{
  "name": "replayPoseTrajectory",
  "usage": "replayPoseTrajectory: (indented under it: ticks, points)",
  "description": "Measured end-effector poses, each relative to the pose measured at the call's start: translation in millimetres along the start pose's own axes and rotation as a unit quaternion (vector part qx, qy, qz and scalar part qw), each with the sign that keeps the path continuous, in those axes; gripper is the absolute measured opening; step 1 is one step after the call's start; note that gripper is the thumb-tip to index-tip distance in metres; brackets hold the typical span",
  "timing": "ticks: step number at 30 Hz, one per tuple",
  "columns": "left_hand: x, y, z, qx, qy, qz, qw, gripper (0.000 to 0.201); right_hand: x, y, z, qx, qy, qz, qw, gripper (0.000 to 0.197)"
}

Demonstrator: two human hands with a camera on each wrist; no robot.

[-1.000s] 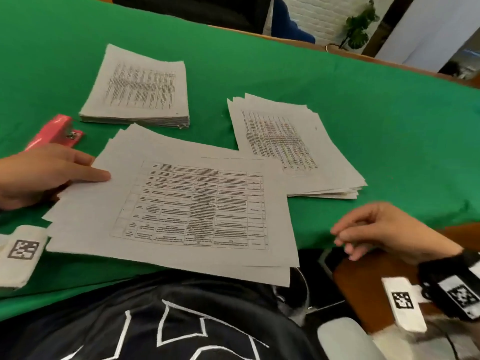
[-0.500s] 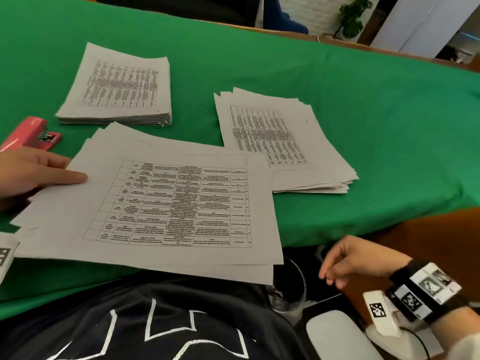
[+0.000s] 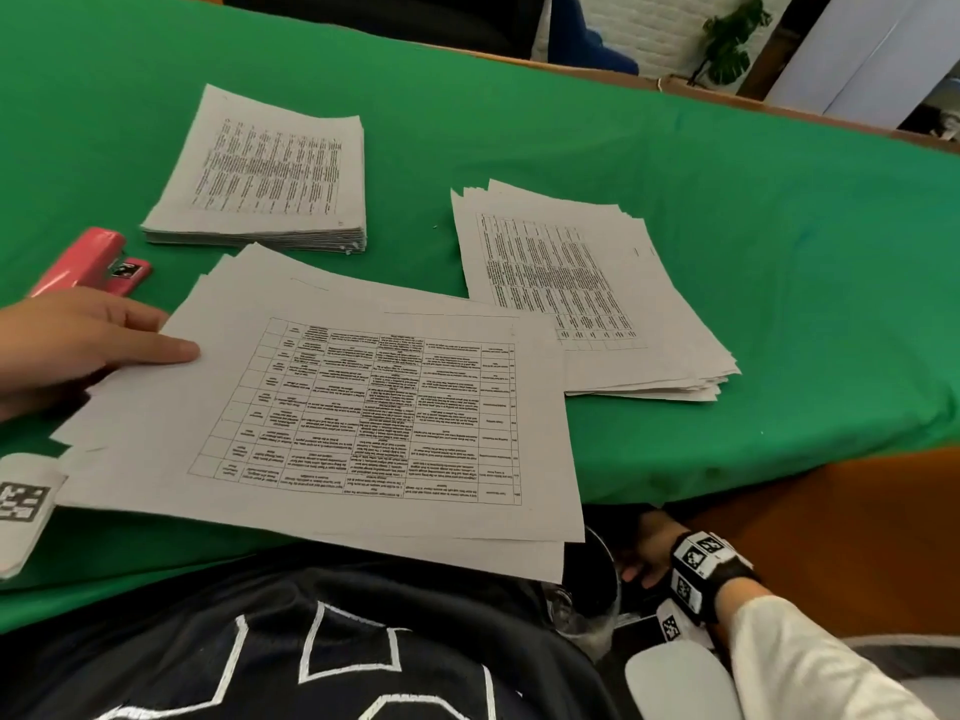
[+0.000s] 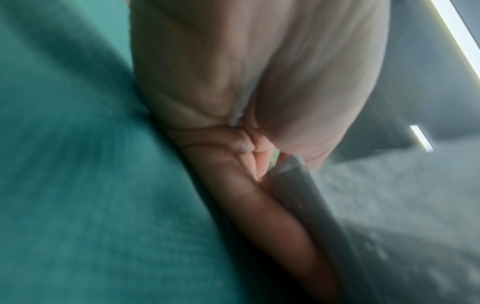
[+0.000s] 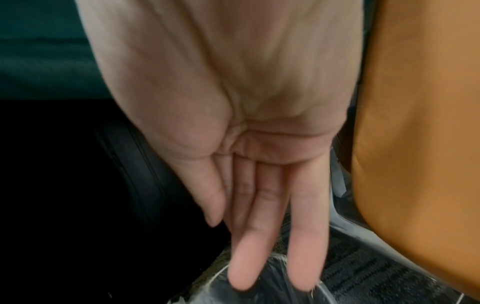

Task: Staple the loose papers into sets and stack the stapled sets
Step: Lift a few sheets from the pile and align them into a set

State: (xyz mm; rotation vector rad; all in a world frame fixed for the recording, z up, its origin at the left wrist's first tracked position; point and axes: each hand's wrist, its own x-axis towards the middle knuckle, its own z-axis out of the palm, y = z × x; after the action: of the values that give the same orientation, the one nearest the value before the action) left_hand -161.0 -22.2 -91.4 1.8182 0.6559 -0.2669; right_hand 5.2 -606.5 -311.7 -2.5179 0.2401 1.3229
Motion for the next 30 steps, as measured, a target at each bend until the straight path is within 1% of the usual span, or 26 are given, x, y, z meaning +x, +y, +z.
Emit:
replayPoseTrajectory:
  ticks: [2, 3, 4, 5, 7, 8, 9, 11, 13, 14, 16, 17, 18, 19, 20, 21, 22, 23, 24, 25, 26, 27, 28, 29, 30]
  points:
    - [-1.0, 0.3, -1.8, -0.016, -0.019, 0.003, 1.0, 0.043, -9.3, -4.3, -2.0, -0.024, 0.003, 0.006, 1.0, 0.02]
    - [-0.2, 0.7, -1.4, -0.018, -0.02, 0.005, 1.0, 0.054, -15.8, -6.0, -4.1, -0.039, 0.002, 0.005, 0.999, 0.02]
    - [3.3, -0.9, -2.5, -0.014, -0.016, 0.014, 1.0, 0.059, -23.4, -8.6, -6.3, -0.052, -0.001, -0.001, 0.999, 0.019]
    - [2.0, 1.0, -1.6, -0.008, -0.018, 0.02, 1.0, 0.054, -34.6, -12.5, -8.8, -0.066, -0.005, -0.013, 0.998, 0.017]
    - [-0.8, 6.6, 0.9, -0.013, -0.01, 0.027, 1.0, 0.021, -65.9, -23.5, -14.2, -0.104, -0.011, -0.072, 0.992, 0.01]
    - [-1.1, 7.5, 0.1, -0.012, 0.0, 0.031, 0.999, 0.012, -87.8, -31.8, -16.8, -0.13, -0.018, -0.112, 0.985, 0.014]
    - [-2.1, 8.0, 0.4, -0.005, 0.004, 0.027, 1.0, 0.012, -113.3, -42.3, -19.4, -0.159, -0.028, -0.152, 0.975, 0.019]
    - [-3.4, 5.7, 1.0, -0.012, -0.009, 0.021, 1.0, 0.017, -168.6, -66.9, -24.9, -0.212, -0.059, -0.23, 0.948, 0.024]
    - [-6.9, 5.8, 3.2, -0.036, -0.013, 0.019, 0.999, 0.017, -221.0, -92.7, -34.0, -0.24, -0.101, -0.281, 0.924, 0.024]
    - [-8.7, 5.3, 3.6, -0.05, -0.017, 0.022, 0.998, 0.017, -243.5, -104.3, -40.3, -0.235, -0.125, -0.298, 0.917, 0.025]
    - [-13.5, 6.7, 6.1, -0.057, -0.013, 0.034, 0.998, 0.019, -278.8, -126.1, -55.2, -0.189, -0.174, -0.339, 0.905, 0.025]
    - [-16.5, 7.5, 7.1, -0.063, -0.008, 0.04, 0.997, 0.02, -290.5, -137.4, -62.9, -0.158, -0.178, -0.365, 0.9, 0.025]
    - [-20.2, 8.6, 7.6, -0.074, -0.003, 0.052, 0.996, 0.021, -297.8, -149.2, -70.1, -0.123, -0.155, -0.393, 0.898, 0.024]
    - [-24.0, 9.8, 6.4, -0.075, 0.009, 0.075, 0.994, 0.021, -298.7, -160.8, -76.5, -0.078, -0.106, -0.424, 0.896, 0.024]
    - [-25.7, 10.3, 2.2, -0.073, 0.031, 0.111, 0.991, 0.021, -294.7, -171.8, -82.5, -0.013, -0.031, -0.451, 0.892, 0.025]
    - [-27.6, 12.3, -2.8, -0.074, 0.052, 0.149, 0.985, 0.022, -286.3, -181.5, -89.1, 0.061, 0.054, -0.468, 0.88, 0.03]
    - [-31.0, 16.1, -8.7, -0.093, 0.068, 0.182, 0.977, 0.023, -277.2, -190.8, -95.5, 0.126, 0.127, -0.478, 0.86, 0.043]
    - [-35.7, 21.8, -13.6, -0.125, 0.084, 0.211, 0.966, 0.025, -268.3, -200.4, -100.8, 0.177, 0.172, -0.482, 0.84, 0.064]
    - [-40.5, 26.9, -18.0, -0.147, 0.096, 0.244, 0.954, 0.03, -262.1, -211.3, -104.2, 0.218, 0.186, -0.483, 0.827, 0.085]
    - [-43.3, 31.1, -22.7, -0.159, 0.113, 0.278, 0.941, 0.039, -255.9, -223.0, -106.3, 0.254, 0.175, -0.487, 0.817, 0.097]
    - [-45.9, 36.4, -25.9, -0.157, 0.131, 0.31, 0.928, 0.045, -252.2, -235.4, -107.1, 0.285, 0.148, -0.504, 0.802, 0.098]
    - [-47.2, 41.0, -28.8, -0.157, 0.15, 0.337, 0.916, 0.042, -252.3, -247.9, -106.2, 0.305, 0.117, -0.531, 0.782, 0.086]
    - [-48.6, 46.1, -29.5, -0.16, 0.166, 0.357, 0.905, 0.029, -256.7, -260.0, -104.0, 0.324, 0.097, -0.56, 0.756, 0.068]
    - [-49.6, 50.6, -30.0, -0.166, 0.181, 0.375, 0.894, 0.02, -262.6, -271.2, -101.5, 0.349, 0.091, -0.58, 0.731, 0.054]
    - [-49.4, 54.3, -30.5, -0.167, 0.199, 0.389, 0.884, 0.022, -268.9, -280.7, -99.1, 0.384, 0.093, -0.588, 0.705, 0.046]
